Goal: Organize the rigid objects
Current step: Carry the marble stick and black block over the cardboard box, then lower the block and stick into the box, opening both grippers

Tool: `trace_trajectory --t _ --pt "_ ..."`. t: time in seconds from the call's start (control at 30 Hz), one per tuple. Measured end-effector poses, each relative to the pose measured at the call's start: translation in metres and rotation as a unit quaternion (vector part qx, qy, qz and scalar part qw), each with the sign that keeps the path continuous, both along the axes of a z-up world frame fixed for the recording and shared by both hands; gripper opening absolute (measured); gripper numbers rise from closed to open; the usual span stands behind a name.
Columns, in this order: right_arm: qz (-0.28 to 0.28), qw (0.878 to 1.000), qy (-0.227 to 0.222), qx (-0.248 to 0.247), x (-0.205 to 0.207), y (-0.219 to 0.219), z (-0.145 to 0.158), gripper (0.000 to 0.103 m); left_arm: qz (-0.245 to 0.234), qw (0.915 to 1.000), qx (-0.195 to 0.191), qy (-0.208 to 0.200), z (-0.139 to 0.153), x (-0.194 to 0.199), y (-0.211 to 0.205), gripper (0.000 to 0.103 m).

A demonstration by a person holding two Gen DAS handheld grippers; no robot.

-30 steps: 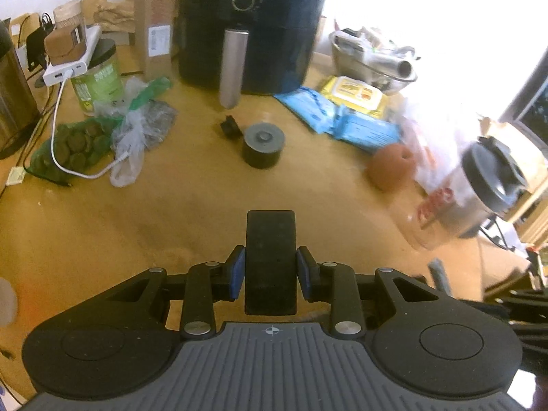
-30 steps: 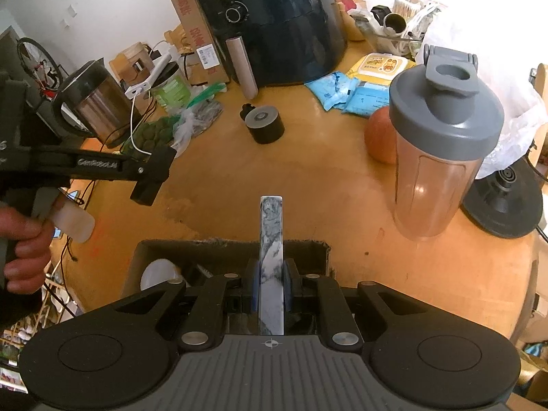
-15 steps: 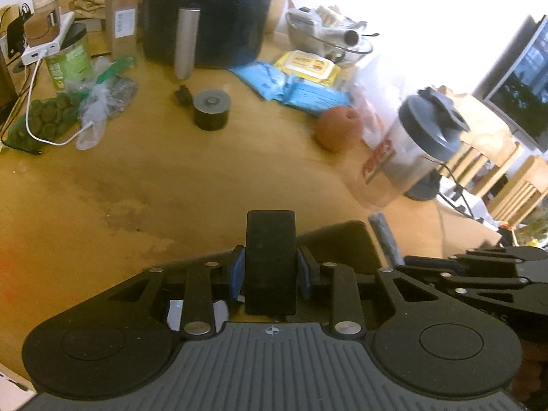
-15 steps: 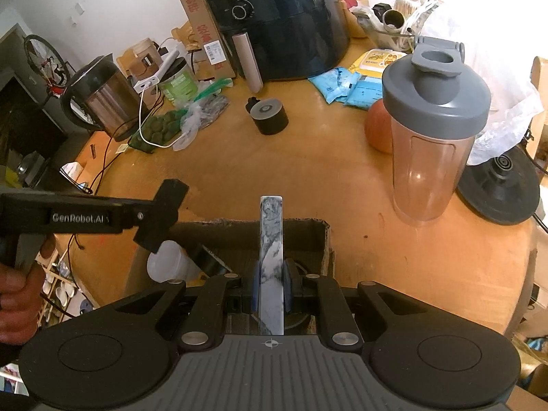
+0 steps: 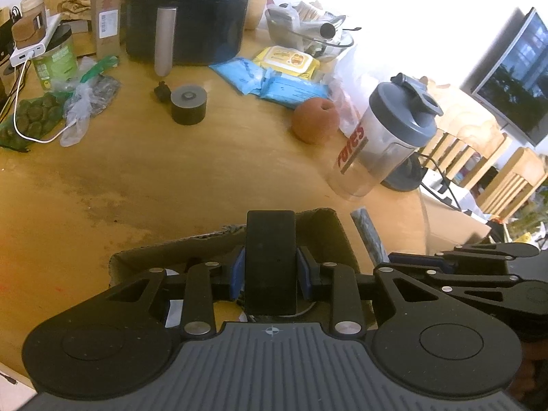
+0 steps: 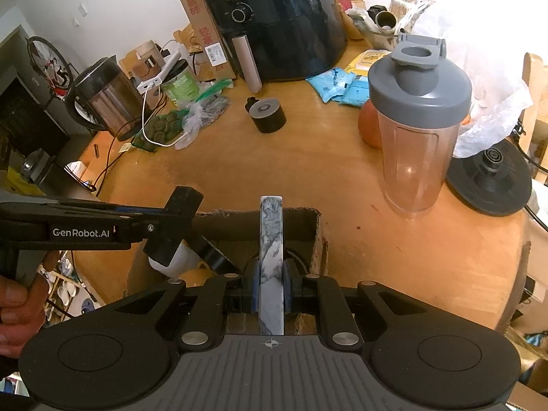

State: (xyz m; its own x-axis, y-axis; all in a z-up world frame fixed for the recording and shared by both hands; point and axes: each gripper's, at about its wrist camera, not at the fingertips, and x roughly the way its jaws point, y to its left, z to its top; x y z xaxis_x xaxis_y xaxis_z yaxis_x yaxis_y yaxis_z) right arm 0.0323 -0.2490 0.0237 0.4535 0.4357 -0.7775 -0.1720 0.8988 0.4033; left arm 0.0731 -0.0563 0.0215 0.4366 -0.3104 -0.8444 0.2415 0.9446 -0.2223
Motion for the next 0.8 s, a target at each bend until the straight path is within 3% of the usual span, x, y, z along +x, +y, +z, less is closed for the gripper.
trace_trajectory --t 0.4,0.47,0.53,0.57,0.8 --pt "0.0 1.0 0.002 0.004 -0.006 -0.007 -0.001 0.017 0.004 0.9999 -0.015 0.0 -0.001 -0.006 -0.007 0.032" --pt "0.001 1.0 0.002 0.004 -0.007 -0.007 -0.001 0.017 0.003 0.9999 -0.016 0.007 -0.003 -0.007 -0.008 0.034" --pt "0.002 1.0 0.003 0.005 -0.007 -0.008 -0.001 0.017 0.004 0.9999 -0.01 0.009 -0.004 -0.008 -0.008 0.05" --pt "0.002 1.0 0.003 0.005 -0.007 -0.008 -0.001 0.017 0.006 0.9999 -0.007 0.007 -0.004 -0.01 -0.009 0.053" --pt "0.009 1.0 0.004 0.008 -0.006 -0.009 -0.004 0.017 0.022 0.9997 0.007 0.01 -0.006 -0.016 -0.003 0.054"
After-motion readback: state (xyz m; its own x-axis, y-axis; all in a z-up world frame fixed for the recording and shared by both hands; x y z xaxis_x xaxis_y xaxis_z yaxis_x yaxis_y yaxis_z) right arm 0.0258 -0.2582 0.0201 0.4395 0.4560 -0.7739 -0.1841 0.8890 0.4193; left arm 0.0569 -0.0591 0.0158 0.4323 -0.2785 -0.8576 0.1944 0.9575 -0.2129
